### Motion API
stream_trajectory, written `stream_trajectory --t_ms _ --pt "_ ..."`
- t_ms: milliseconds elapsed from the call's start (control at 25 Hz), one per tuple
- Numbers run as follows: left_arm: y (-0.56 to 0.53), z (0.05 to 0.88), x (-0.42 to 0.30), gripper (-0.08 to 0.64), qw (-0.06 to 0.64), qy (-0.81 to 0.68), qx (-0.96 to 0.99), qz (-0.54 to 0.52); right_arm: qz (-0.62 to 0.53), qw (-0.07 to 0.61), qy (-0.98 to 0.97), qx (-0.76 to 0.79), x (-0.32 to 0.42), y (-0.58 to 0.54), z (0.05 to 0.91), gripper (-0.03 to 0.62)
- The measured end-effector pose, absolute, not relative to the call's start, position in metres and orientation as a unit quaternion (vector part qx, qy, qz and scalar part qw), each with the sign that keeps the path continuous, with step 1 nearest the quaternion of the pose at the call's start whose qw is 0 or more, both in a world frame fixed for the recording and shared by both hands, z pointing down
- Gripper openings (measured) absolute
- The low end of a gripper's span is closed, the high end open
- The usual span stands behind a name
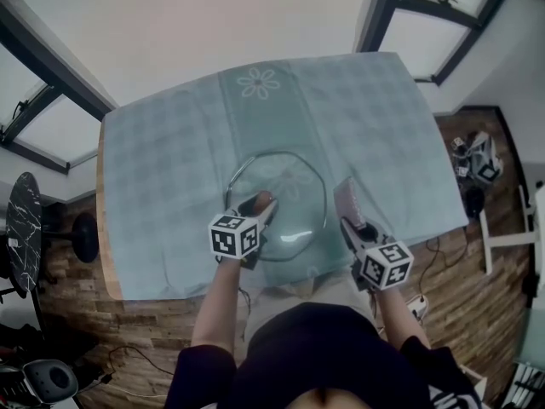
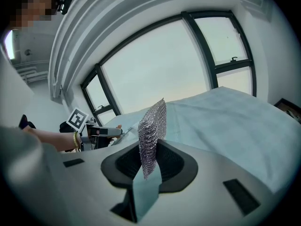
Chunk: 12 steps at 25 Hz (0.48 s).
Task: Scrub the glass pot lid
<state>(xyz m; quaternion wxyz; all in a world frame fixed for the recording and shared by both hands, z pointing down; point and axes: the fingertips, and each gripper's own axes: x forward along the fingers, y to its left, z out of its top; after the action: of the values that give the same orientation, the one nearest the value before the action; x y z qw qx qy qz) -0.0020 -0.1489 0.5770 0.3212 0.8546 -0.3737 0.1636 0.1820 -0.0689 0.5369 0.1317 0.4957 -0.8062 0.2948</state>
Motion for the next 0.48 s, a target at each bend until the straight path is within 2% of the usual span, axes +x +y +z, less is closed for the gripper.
stream_trajectory --t_ms 480 --pt "-0.151 0.619 0.023 0.169 0.272 -0.375 0.836 0.294 0.296 0.126 -0.800 0.507 0.208 -0.094 0.541 0.080"
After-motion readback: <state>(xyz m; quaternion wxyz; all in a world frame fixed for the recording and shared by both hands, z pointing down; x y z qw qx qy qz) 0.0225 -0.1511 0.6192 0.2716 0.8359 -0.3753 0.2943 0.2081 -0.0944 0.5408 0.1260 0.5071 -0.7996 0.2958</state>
